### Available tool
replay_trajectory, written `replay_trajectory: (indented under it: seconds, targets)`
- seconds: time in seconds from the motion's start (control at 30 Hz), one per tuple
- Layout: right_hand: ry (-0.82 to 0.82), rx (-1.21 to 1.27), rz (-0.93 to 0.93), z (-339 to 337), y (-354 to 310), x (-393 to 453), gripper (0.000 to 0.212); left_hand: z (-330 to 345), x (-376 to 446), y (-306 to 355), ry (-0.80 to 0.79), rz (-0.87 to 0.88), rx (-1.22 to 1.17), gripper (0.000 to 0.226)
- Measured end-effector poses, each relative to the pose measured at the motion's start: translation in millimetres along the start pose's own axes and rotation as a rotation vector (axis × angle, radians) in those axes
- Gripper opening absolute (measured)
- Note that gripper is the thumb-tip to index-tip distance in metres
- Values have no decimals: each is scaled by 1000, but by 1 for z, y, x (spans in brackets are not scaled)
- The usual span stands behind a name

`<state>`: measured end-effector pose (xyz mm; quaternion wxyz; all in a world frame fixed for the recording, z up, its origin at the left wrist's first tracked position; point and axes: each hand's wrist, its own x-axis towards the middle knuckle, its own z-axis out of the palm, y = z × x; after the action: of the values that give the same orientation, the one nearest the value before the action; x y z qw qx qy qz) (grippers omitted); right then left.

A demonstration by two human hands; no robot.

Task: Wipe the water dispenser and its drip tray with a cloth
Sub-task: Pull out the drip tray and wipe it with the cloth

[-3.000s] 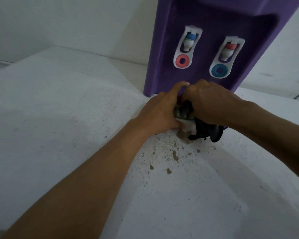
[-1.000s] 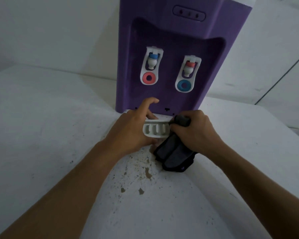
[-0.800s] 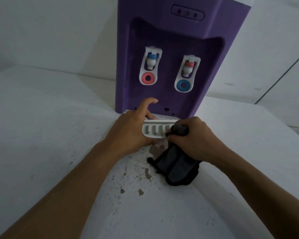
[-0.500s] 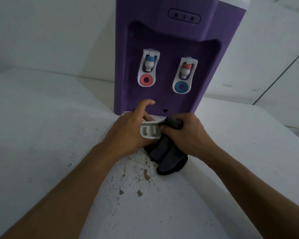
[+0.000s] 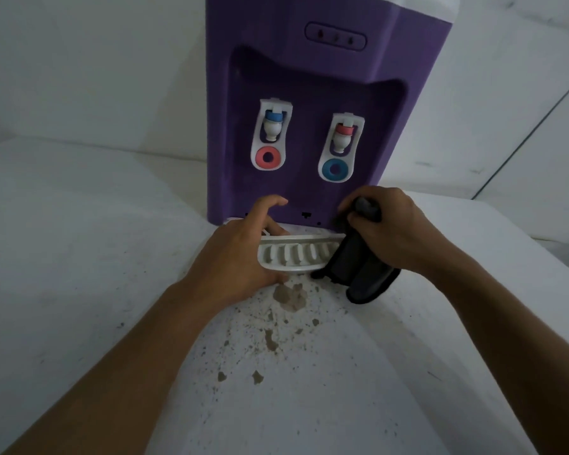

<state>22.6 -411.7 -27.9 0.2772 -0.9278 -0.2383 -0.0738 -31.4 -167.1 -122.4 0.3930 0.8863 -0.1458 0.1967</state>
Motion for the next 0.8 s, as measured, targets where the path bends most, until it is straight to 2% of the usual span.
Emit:
replay_trajectory:
  seconds: [0.1, 0.17, 0.3, 0.4, 0.57, 0.7, 0.8]
  targets:
    - [90, 186, 95, 4, 3, 5, 9, 1, 1, 1, -5, 7, -3, 113]
    - [17, 218, 47, 5, 1, 3, 18, 1, 1, 1, -2, 9, 2, 113]
    - [-118, -46, -236, 17, -15, 3, 18, -1, 1, 4, 12, 8, 4, 109]
    - [-171, -189, -338, 29, -29, 13, 19, -2, 0, 7, 27, 7, 15, 108]
    - [-118, -370, -460, 42, -42, 19, 22, -3, -1, 10, 35, -26, -1, 112]
    - [-104, -350, -478, 43, -45, 19, 23, -3, -1, 11, 23, -49, -5, 113]
    - [-184, -279, -461, 42, -47, 21, 16, -3, -1, 12, 25, -50, 9, 114]
